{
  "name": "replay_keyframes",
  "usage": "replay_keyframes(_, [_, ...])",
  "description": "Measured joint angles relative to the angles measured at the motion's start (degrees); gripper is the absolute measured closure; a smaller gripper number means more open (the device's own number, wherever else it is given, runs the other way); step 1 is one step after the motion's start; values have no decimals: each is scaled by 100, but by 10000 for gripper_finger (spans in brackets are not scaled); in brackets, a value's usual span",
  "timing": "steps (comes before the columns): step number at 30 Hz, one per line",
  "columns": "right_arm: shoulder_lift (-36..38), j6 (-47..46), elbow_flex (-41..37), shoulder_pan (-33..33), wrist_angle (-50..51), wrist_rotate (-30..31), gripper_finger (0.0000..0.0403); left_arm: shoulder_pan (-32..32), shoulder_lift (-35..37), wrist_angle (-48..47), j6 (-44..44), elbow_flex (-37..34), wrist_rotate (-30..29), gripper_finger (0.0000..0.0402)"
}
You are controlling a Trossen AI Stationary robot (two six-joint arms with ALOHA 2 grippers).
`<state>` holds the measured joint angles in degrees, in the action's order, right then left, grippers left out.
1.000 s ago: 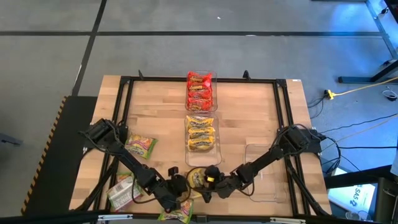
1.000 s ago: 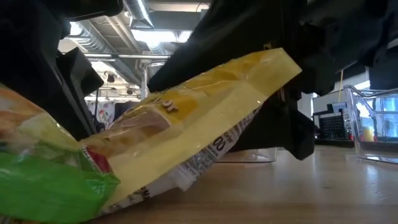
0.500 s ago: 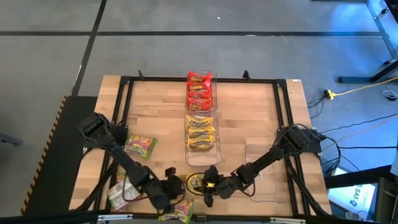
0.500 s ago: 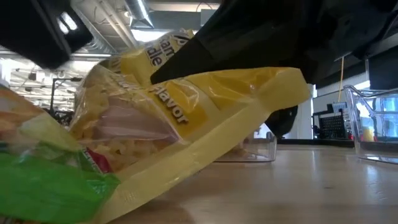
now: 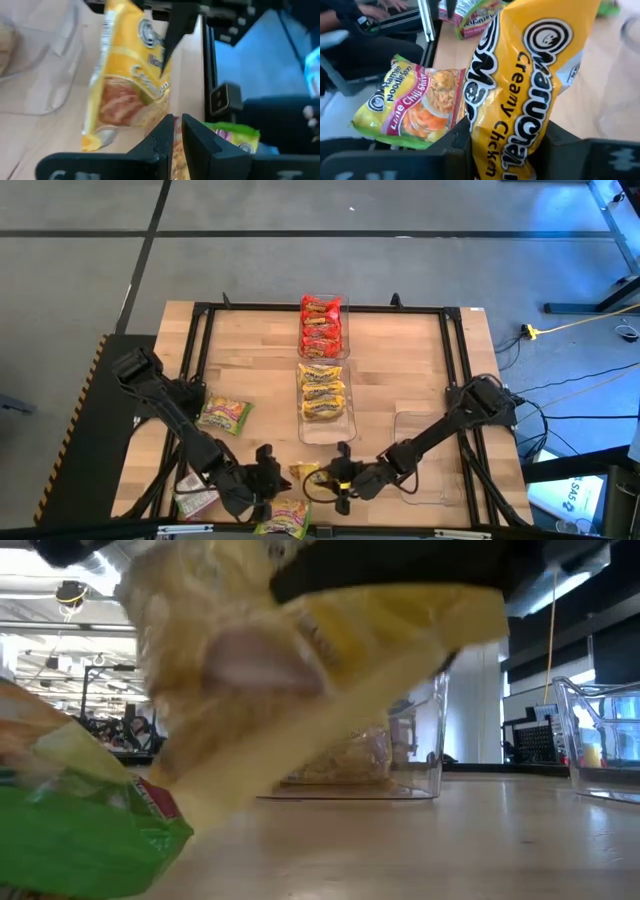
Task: Sort Maruchan noodles
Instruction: Put the yellow noodle pack into the middle transparent bin
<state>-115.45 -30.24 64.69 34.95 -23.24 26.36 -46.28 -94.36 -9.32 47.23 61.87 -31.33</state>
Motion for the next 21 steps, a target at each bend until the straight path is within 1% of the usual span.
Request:
replay_keyframes(5, [540,601,2,-10,621,76,301,24,385,-99,167,0,-360,371])
replay_keyframes(11, [1328,1400,2,-17,1358,141,301,10,903,-406,0,2,-1074,371])
replay_keyframes(15, [1964,1788,2,-134,2097,250,301,-9,1122,-697,-258,2,-1497,371])
replay_keyframes(18, [2358,1951,84,-361,2709,147,301,27,1105,-1042,-327,-19,-1517,371])
replay_keyframes(21, [2482,2135,455,-674,3557,-140,301,92,1097,-862,-237,-260,-1447,371])
